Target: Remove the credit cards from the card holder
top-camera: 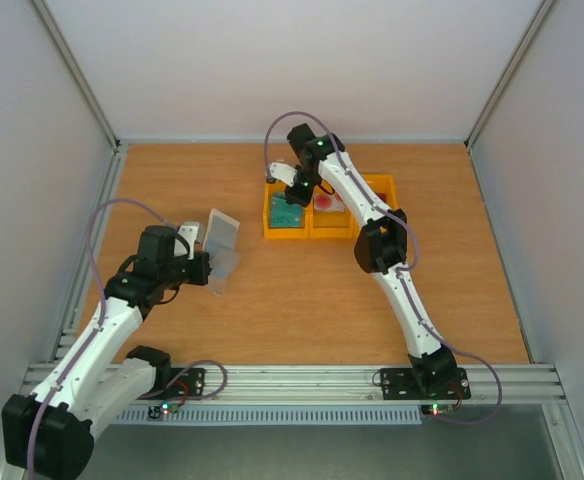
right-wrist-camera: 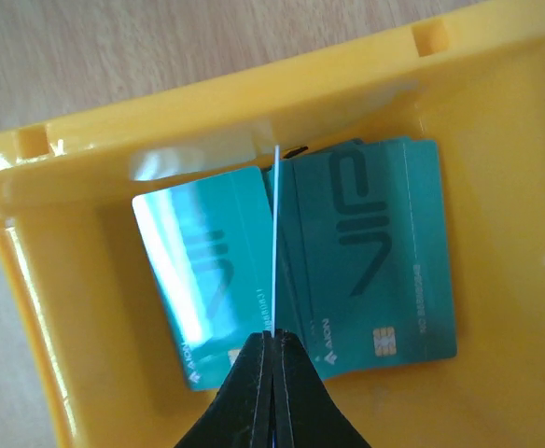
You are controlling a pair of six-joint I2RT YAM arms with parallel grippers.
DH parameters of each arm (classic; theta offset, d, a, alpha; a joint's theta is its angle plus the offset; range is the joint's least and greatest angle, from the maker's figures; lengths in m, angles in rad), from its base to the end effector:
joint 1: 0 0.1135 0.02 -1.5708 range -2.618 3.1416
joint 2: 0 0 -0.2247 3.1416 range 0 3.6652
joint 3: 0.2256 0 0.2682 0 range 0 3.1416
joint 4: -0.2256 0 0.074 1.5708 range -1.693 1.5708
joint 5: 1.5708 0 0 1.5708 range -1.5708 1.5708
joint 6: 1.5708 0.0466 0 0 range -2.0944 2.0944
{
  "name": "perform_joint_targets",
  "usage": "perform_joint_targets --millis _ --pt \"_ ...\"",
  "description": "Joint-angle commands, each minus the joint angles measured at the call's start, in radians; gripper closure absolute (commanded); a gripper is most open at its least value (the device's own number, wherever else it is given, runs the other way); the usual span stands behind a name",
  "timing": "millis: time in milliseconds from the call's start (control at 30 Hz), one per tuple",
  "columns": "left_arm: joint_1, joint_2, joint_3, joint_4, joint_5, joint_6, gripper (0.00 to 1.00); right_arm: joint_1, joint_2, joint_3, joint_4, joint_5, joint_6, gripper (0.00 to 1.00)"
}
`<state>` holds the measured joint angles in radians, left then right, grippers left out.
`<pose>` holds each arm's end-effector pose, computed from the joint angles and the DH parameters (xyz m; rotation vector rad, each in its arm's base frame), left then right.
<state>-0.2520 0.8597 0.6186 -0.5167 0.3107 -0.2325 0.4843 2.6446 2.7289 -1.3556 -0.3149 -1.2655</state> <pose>0.2168 -0.0705 0.1982 0.1818 2.3544 -0.6015 0.4427 0.2492 0.1894 -2.1425 1.7042 0.2445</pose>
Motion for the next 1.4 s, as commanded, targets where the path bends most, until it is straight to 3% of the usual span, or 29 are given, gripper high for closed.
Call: perform_joint_targets --millis 0,233,467,567,733,933,1000,1067,1133,1167,1200,1267,1367 --pt "0.005 -0.021 -0.014 0.051 0.019 -0.014 1.0 0.026 0.018 -0.003 0.058 0.089 -0.047 0.99" --pt "0.005 -0.025 -0.024 0.061 0.023 -0.012 1.0 0.026 0.019 -0.026 0.071 0.094 -0.061 0.99" --pt "0.006 -0.024 -0.021 0.064 0.032 -0.017 1.0 0.032 0.014 -0.041 0.233 0.215 0.016 0.77" --pt "0.005 -0.025 -0.024 0.071 0.055 -0.022 1.0 0.064 -0.017 -0.054 0.347 0.327 0.055 0.62" --pt "0.005 -0.041 -0.024 0.068 0.099 -0.014 1.0 0.106 -0.141 -0.169 0.482 0.426 0.072 0.55" --pt "0.005 -0.068 -0.005 0.072 0.172 0.052 1.0 0.108 -0.379 -0.34 0.459 0.406 0.185 0.54" --pt "0.005 -0.089 0.0 0.092 0.315 0.19 1.0 0.109 -0.51 -0.463 0.479 0.352 0.205 0.54" --pt "0.006 -0.132 0.027 0.033 0.477 0.457 1.0 0.109 -0.669 -0.614 0.534 0.231 0.206 0.53" --pt "0.006 -0.19 0.065 -0.196 0.608 0.935 1.0 0.108 -0.839 -0.769 0.607 0.057 0.203 0.52" --pt "0.005 -0.218 0.075 -0.323 0.632 1.137 1.0 0.108 -0.914 -0.845 0.645 -0.056 0.203 0.51" --pt "0.004 -0.243 0.078 -0.383 0.631 1.432 1.0 0.108 -0.982 -0.912 0.678 -0.171 0.204 0.5" --pt "0.005 -0.263 0.088 -0.396 0.62 1.577 1.0 0.118 -1.082 -1.041 0.721 -0.382 0.201 0.47" --pt "0.003 -0.272 0.104 -0.367 0.646 1.588 1.0 0.186 -1.163 -1.143 0.764 -0.483 0.223 0.46"
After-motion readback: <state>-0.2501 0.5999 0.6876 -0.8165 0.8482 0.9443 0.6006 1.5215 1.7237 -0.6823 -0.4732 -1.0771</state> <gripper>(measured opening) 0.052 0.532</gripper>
